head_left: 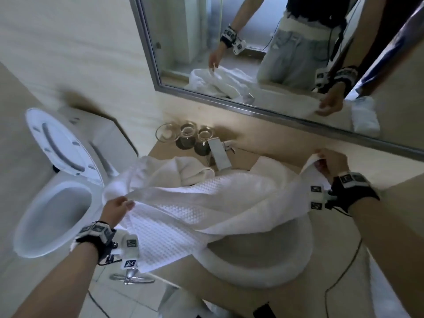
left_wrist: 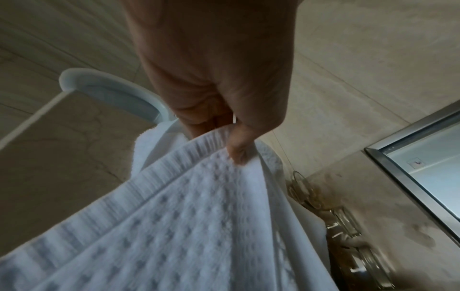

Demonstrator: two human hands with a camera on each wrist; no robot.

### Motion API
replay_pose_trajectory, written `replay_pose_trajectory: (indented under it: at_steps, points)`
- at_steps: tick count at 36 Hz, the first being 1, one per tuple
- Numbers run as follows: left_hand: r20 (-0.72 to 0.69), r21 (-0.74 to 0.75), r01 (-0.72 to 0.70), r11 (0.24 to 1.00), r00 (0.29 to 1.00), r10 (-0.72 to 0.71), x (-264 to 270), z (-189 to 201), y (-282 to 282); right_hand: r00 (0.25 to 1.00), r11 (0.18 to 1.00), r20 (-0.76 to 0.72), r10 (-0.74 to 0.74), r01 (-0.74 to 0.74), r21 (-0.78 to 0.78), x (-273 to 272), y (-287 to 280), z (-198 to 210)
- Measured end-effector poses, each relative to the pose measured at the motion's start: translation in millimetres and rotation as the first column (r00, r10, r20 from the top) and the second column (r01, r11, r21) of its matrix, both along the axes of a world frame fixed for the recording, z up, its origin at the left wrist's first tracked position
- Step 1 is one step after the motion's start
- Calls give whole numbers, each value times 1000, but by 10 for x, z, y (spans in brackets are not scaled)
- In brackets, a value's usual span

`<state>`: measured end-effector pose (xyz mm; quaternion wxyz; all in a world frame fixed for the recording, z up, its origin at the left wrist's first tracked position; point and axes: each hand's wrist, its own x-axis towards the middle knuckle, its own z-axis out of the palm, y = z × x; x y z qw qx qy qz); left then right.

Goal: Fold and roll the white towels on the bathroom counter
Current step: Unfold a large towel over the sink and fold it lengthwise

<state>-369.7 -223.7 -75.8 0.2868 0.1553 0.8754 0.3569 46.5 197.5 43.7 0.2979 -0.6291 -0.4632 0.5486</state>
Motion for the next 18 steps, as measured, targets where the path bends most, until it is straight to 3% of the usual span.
replay_pose_trajectory:
  at_steps: [2,5,6,8,12,18]
  points:
    - [14,9,-37,999,999,37,20,-13,-40,980,981,-48,195,-196,-10,-267,231,-20]
    - [43,14,-101,995,994,100,24,-40,-80,810,834,201,552,-538,-121,-572,471,-213]
    - [49,16,-119,993,992,118,30,-44,-89,752,806,300,587,-579,-125,-671,518,-275]
    - [59,40,-162,986,985,160,63,-27,-98,693,786,398,602,-601,-143,-842,584,-417]
    - [48,72,-306,949,952,303,100,-17,-163,751,841,440,492,-541,-18,-1036,525,-582]
    - [27,43,-385,922,923,384,63,-82,-328,637,823,545,545,-529,-206,-961,528,-1097]
